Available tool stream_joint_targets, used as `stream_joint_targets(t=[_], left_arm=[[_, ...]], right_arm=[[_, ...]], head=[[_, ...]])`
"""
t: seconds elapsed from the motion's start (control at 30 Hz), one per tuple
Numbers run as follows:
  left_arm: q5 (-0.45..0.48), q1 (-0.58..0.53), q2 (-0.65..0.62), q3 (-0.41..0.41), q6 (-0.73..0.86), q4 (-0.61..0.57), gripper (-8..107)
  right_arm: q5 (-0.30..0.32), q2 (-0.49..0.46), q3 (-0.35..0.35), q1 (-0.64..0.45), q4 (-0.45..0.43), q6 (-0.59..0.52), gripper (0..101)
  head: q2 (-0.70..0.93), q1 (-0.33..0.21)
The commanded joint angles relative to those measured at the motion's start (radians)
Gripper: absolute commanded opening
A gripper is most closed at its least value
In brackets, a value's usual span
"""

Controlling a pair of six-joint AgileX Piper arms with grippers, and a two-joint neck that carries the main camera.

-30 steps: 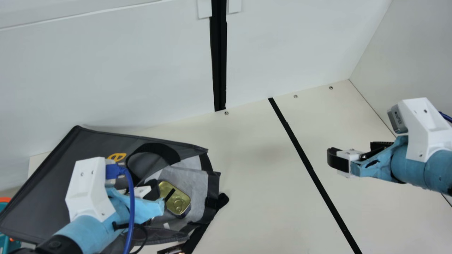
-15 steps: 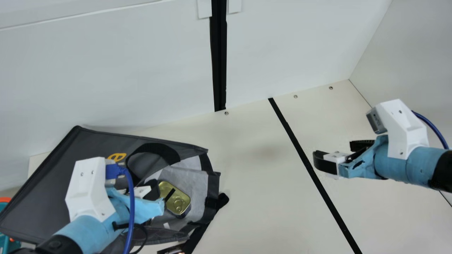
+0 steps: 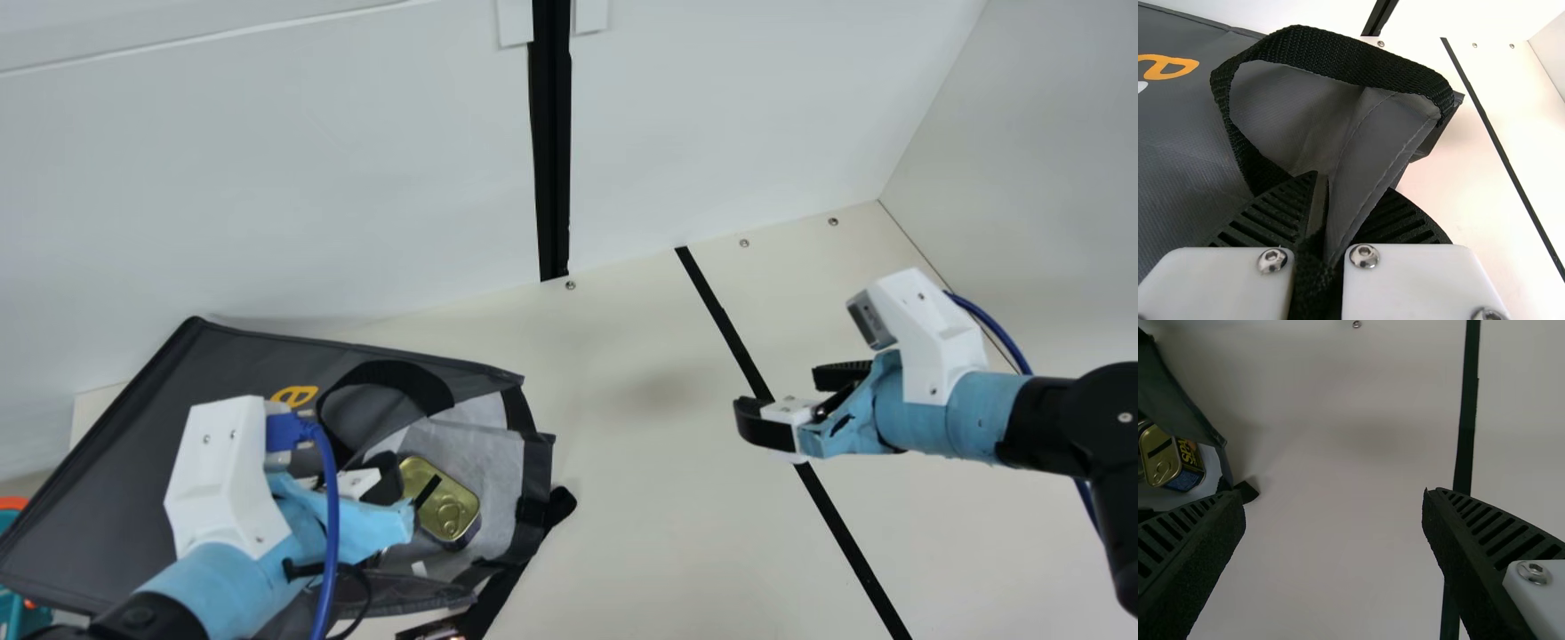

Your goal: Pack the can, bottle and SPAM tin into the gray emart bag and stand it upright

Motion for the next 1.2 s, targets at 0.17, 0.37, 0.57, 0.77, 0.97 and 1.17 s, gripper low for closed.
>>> stream_joint_targets(t=[0.17, 0.37, 0.57, 0.77, 0.97, 1.17], left_arm=[[0.0, 0.0, 0.0, 0.0, 0.0, 0.0, -8], [0.0, 0.0, 0.0, 0.0, 0.0, 0.0, -8], [0.0, 0.0, 0.0, 0.0, 0.0, 0.0, -8], [0.0, 0.0, 0.0, 0.0, 0.0, 0.0, -8], [0.0, 0.0, 0.0, 0.0, 0.0, 0.0, -8], [0.0, 0.0, 0.0, 0.0, 0.0, 0.0, -8]], right_arm=[[-0.04, 0.039, 0.037, 0.065, 0.036, -0.04, 95], [-0.076, 0.081, 0.064, 0.126, 0.07, -0.07, 95], [-0.11, 0.125, 0.084, 0.186, 0.104, -0.095, 95], [-0.139, 0.174, 0.094, 0.24, 0.138, -0.121, 95], [-0.166, 0.233, 0.091, 0.29, 0.174, -0.149, 95], [-0.184, 0.294, 0.08, 0.344, 0.209, -0.174, 95]], head=[[-0.001, -0.023], [-0.001, -0.023], [-0.001, -0.023], [-0.001, -0.023], [-0.001, -0.023], [-0.001, -0.023]])
